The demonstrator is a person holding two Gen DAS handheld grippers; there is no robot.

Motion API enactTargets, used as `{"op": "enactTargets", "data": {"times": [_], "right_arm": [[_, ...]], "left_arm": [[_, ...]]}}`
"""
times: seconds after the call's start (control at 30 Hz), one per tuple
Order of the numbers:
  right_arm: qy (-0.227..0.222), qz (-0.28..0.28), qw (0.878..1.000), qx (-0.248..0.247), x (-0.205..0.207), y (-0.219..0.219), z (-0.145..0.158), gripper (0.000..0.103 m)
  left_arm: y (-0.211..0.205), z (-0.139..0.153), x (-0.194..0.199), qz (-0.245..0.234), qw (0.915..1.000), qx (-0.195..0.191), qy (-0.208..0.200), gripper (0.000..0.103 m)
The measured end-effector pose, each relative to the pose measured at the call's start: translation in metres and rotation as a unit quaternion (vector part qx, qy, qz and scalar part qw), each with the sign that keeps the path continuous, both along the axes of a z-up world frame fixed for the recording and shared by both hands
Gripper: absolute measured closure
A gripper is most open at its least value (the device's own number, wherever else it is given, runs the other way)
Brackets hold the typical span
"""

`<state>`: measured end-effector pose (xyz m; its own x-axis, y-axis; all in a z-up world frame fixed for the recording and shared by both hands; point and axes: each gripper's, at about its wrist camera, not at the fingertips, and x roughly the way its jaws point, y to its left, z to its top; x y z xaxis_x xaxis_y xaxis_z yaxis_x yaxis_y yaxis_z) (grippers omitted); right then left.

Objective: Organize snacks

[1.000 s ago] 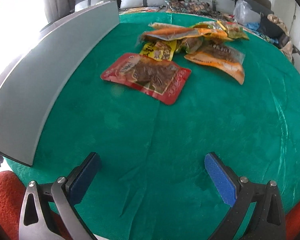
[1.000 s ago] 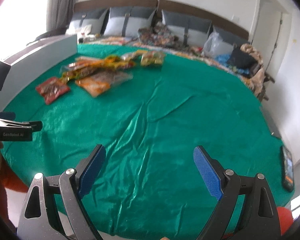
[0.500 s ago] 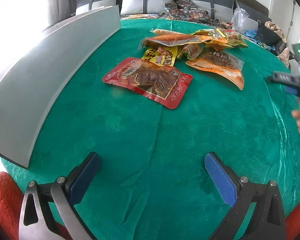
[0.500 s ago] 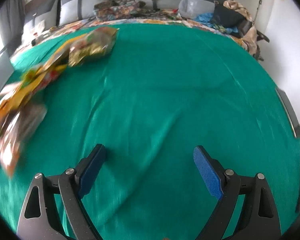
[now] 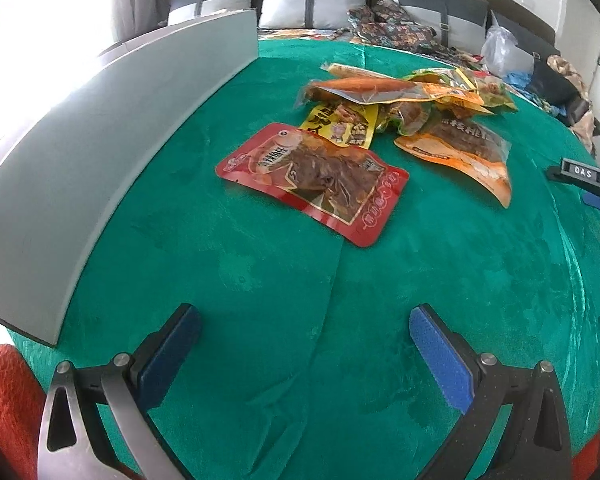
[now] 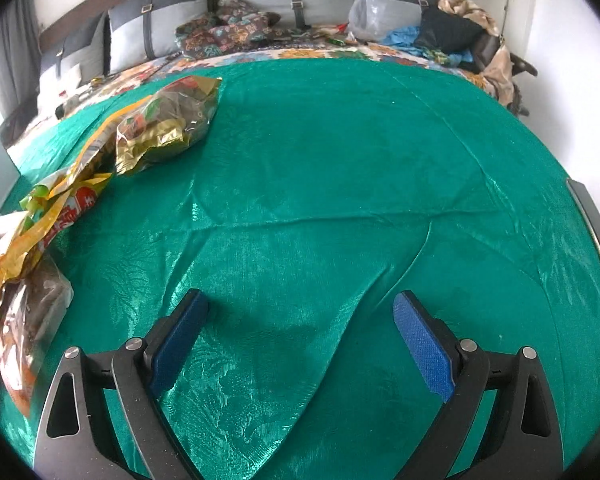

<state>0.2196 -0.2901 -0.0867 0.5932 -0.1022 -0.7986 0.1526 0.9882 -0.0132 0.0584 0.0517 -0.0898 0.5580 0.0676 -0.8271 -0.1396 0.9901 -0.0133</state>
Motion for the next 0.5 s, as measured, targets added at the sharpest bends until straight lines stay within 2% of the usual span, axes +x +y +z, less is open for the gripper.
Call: {"op": "enactTargets", "data": {"times": [0.5], "right_arm": [[0.000, 0.000, 1.000, 0.000, 0.0000, -0.0003, 0.0000, 0.007]], "left_arm": [[-0.0005, -0.0020, 0.0023, 0.017, 0.9998, 0.002, -0.005, 0.000]]}}
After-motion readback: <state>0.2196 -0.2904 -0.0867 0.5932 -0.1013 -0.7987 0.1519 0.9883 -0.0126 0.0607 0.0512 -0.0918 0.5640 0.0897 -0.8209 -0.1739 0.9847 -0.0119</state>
